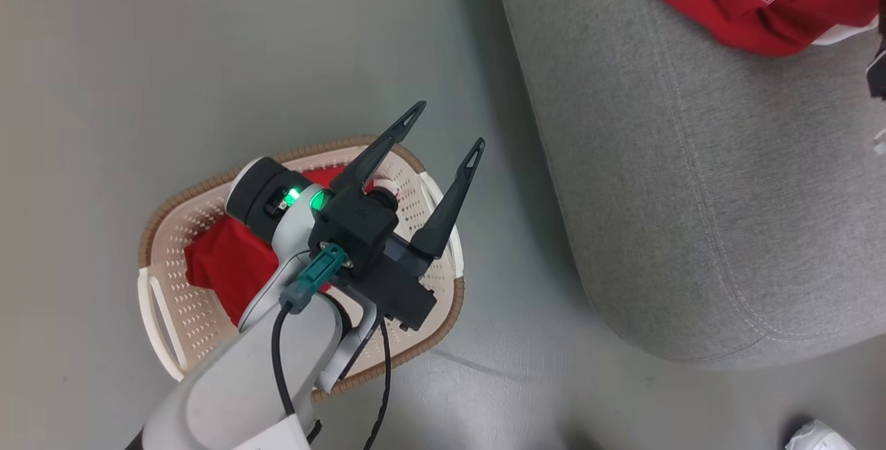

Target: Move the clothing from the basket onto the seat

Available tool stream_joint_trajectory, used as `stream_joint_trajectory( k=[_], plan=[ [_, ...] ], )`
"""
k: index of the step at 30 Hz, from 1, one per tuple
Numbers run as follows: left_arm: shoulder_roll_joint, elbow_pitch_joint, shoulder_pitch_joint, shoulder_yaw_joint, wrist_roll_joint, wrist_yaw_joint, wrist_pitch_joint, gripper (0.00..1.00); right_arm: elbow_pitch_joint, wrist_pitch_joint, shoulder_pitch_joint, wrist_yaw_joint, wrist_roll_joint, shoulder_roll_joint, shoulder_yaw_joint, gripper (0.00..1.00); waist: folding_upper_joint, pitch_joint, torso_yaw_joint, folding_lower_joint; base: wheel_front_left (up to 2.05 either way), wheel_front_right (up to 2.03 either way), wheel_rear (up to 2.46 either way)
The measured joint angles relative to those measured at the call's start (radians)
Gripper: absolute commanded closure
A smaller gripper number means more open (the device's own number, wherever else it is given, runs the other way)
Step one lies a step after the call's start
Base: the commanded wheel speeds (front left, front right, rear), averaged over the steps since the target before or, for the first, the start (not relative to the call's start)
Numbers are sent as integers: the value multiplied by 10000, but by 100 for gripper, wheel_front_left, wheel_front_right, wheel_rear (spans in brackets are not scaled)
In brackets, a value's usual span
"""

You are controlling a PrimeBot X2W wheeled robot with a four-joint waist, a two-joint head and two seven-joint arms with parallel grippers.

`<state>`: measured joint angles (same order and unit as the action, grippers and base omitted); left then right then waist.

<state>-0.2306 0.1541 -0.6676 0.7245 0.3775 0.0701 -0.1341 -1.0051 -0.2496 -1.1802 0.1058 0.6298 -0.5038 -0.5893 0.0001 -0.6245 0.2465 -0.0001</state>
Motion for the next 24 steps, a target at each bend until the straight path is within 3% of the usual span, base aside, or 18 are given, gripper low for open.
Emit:
stream_joint_trajectory(
  k=[17, 24],
  plan=[
    [389, 1310, 974, -589, 767, 17, -882, 0, 1394, -27, 1858, -17, -665, 4, 59, 0, -3, 1902, -306, -1, 0, 0, 0],
    [437, 1868, 1451, -1168, 1246, 107, -1041, 0, 2008, -29, 2798, -280, -658, 531, 234, 0, -3, 2864, -692, -2, 0, 0, 0]
  ],
)
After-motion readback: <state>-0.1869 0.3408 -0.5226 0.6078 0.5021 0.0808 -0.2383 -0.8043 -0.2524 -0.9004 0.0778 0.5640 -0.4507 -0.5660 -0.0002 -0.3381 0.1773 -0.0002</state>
